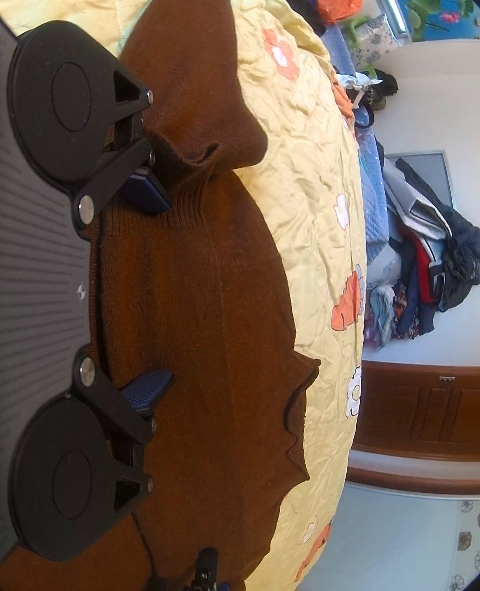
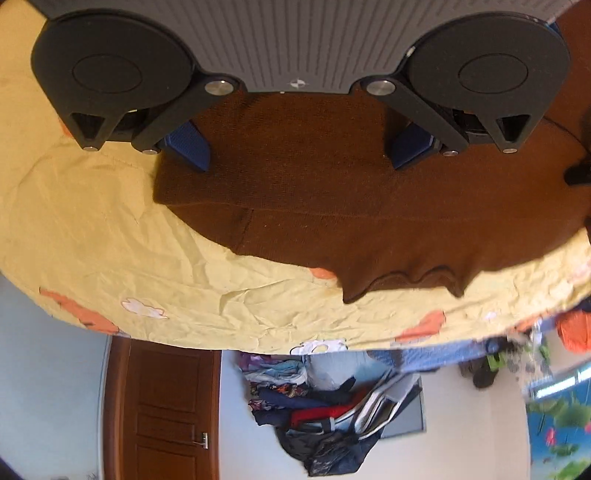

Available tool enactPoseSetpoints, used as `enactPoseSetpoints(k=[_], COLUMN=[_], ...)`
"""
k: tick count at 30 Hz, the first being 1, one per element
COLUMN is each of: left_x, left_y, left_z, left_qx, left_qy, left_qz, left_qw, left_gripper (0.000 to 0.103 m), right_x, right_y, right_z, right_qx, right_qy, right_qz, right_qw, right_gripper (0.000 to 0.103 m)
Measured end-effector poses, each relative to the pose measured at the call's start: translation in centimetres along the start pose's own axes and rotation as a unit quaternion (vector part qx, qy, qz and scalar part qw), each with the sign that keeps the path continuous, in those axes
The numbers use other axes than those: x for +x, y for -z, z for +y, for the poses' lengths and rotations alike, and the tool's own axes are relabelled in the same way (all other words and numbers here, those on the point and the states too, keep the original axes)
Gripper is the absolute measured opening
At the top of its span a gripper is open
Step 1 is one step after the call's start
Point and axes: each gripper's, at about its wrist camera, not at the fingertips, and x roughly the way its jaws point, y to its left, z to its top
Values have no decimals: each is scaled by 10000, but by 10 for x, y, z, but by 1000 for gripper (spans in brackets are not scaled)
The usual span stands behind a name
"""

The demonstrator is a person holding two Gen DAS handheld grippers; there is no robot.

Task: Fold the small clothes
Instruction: 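Lift the other sleeve with the left gripper and carry it across the body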

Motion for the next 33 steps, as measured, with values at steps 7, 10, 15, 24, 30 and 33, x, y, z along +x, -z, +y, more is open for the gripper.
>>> enactPoseSetpoints(k=[7,10,15,24,30,33], left_x=[-69,-70,-62,-36,-20,-15], left_y=[7,9,34,35,27,26], left_z=[99,192,343,395,402,404], left_qx=[-1302,-2412,-4851,-5353,-5217,-5098], left_qy=[-211,-751,-926,-485,-691,-944], left_qz=[-1109,-1034,-927,-1149,-996,-749], left_qw=[9850,9620,8646,8354,8445,8518], left_gripper=[94,94,94,93,38,11], right_x=[0,-1,0,1,1,1], right_y=[2,4,5,5,5,5], right_z=[-3,-1,0,0,-1,-1], right_qx=[16,-24,-15,-19,-21,-21], right_qy=[-21,13,16,36,32,31], right_qz=[-35,-28,-35,-32,-30,-30], right_qw=[10000,10000,10000,10000,10000,10000], right_gripper=[103,103,103,103,103,103])
